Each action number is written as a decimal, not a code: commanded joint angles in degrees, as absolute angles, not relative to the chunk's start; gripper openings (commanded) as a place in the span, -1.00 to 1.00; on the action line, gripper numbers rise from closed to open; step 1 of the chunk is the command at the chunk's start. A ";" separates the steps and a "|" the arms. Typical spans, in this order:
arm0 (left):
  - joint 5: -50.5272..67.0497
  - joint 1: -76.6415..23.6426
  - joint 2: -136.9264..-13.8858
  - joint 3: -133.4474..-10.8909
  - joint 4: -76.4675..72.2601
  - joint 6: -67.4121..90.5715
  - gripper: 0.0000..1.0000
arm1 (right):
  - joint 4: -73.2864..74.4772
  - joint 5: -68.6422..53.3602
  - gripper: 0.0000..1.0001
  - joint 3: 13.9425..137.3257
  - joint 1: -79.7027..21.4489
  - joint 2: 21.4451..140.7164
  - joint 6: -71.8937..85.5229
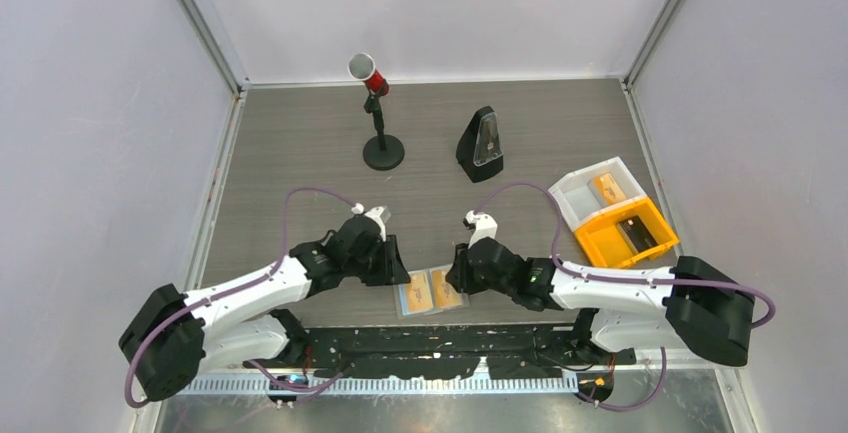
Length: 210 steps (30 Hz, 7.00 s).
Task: Take the credit cards out of the card holder
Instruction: Remove the credit card from the card holder, then place the credit card in the storage box.
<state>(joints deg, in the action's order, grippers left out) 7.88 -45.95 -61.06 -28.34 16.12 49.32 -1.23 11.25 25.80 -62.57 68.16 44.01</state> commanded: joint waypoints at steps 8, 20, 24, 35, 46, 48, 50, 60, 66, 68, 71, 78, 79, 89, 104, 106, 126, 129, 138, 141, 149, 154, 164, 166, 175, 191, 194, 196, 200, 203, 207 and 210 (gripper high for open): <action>11.00 -51.79 -68.19 -28.97 0.50 55.70 -0.21 | -4.31 11.25 -0.44 23.06 -61.79 68.88 45.34; 11.07 -52.09 -75.19 -27.43 -10.61 55.91 -0.20 | -4.14 11.74 -0.50 20.68 -61.80 67.60 46.58; 10.46 -52.10 -76.16 -27.39 -10.40 55.59 -0.20 | -4.63 11.71 -0.50 20.42 -61.79 67.72 46.94; 9.84 -53.09 -81.00 -25.67 -14.13 57.61 -0.20 | -5.53 11.60 -0.51 19.23 -61.77 67.32 47.72; 7.47 -53.64 -78.79 -24.10 -12.83 59.08 -0.23 | -5.44 11.89 -0.51 18.80 -61.79 66.82 48.00; 7.51 -53.62 -78.54 -24.00 -12.79 59.45 -0.24 | -5.49 11.87 -0.51 18.66 -61.79 66.66 48.11; 8.04 -53.64 -78.71 -23.93 -13.42 60.00 -0.26 | -5.53 12.01 -0.51 18.63 -61.79 66.56 48.11; 9.11 -53.64 -80.41 -23.64 -14.94 62.34 -0.29 | -5.88 11.93 -0.52 18.37 -61.78 66.61 48.34; 8.98 -53.69 -80.33 -23.43 -15.83 62.62 -0.33 | -6.05 11.81 -0.52 18.31 -61.74 66.53 48.44; 9.01 -53.65 -80.60 -23.22 -16.68 62.53 -0.37 | -6.06 11.74 -0.52 18.33 -61.78 66.47 48.45; 9.63 -53.70 -80.93 -23.05 -17.79 62.66 -0.41 | -6.14 11.74 -0.52 18.43 -61.76 66.37 48.49; 9.76 -53.70 -81.71 -22.06 -20.47 63.47 -0.43 | -6.91 10.78 -0.52 18.07 -61.79 66.48 48.64; 9.82 -53.70 -82.00 -21.92 -21.00 63.69 -0.44 | -7.00 10.78 -0.52 18.04 -61.79 66.45 48.74; 10.11 -53.70 -80.60 -22.24 -20.55 64.79 -0.81 | -7.57 10.93 -0.52 17.00 -61.79 65.82 49.77; 8.87 -51.76 -73.76 -20.32 -15.82 64.81 -1.00 | -6.49 12.54 -0.54 17.04 -61.74 66.97 50.52; 8.35 -51.32 -72.10 -19.85 -14.64 64.44 -1.00 | -6.19 12.77 -0.54 17.22 -61.74 66.77 50.37; 1.47 -49.83 -45.55 -23.51 7.89 58.91 -1.00 | -4.66 4.76 -0.26 23.44 -60.65 48.94 40.43; 4.28 -49.83 -42.63 -23.62 4.70 58.63 -1.00 | -7.42 3.23 0.07 23.30 -60.57 46.58 41.37; 11.72 -49.83 -37.76 -22.63 -5.78 58.98 -1.00 | -17.35 -1.77 0.61 20.71 -60.42 45.24 45.82; 11.91 -49.83 -36.71 -20.58 -10.07 59.93 -1.00 | -18.44 -2.10 0.56 20.38 -60.47 45.62 46.02; 12.11 -49.83 -36.70 -18.38 -14.85 61.69 -1.00 | -20.39 -3.56 0.49 20.42 -60.47 48.01 46.83; 11.38 -49.83 -37.19 -19.25 -12.52 60.63 -0.95 | -22.30 -4.51 -0.50 19.01 -60.33 46.08 46.77; 13.36 -49.81 -33.97 -27.76 5.05 49.53 -0.10 | -7.32 -14.61 -0.89 23.12 -57.15 38.30 32.38; 15.33 -49.80 -34.25 -29.17 6.47 47.65 -0.02 | -5.07 -18.95 -0.89 24.60 -57.03 38.67 30.04; 29.28 -49.83 -42.49 -34.69 5.79 41.83 0.04 | -7.01 -32.83 -0.90 27.70 -57.04 45.58 28.89; 30.28 -49.75 -47.27 -35.47 5.71 40.79 -1.00 | -6.19 -24.77 0.03 27.52 -56.83 44.46 32.91; 26.49 -49.17 -46.31 -35.32 5.44 41.95 -1.00 | -6.07 -19.46 0.34 26.27 -56.41 42.29 35.93; 25.51 -48.35 -45.60 -34.62 3.10 43.83 -1.00 | -5.83 -16.07 0.45 25.61 -56.36 40.71 38.11; 19.63 -47.90 -42.69 -32.41 -2.10 49.14 -1.00 | -5.96 -8.54 0.49 23.69 -56.34 37.53 43.58; 17.34 -47.90 -41.40 -29.73 -8.58 53.96 -1.00 | -5.38 -2.50 0.49 22.10 -56.34 34.57 46.55; 15.21 -47.90 -40.90 -28.58 -10.51 55.81 -1.00 | -7.34 -0.23 0.44 20.30 -56.29 31.40 49.25; 13.76 -47.90 -40.55 -27.77 -11.50 56.72 -1.00 | -9.28 -0.55 0.26 19.56 -56.35 30.67 50.86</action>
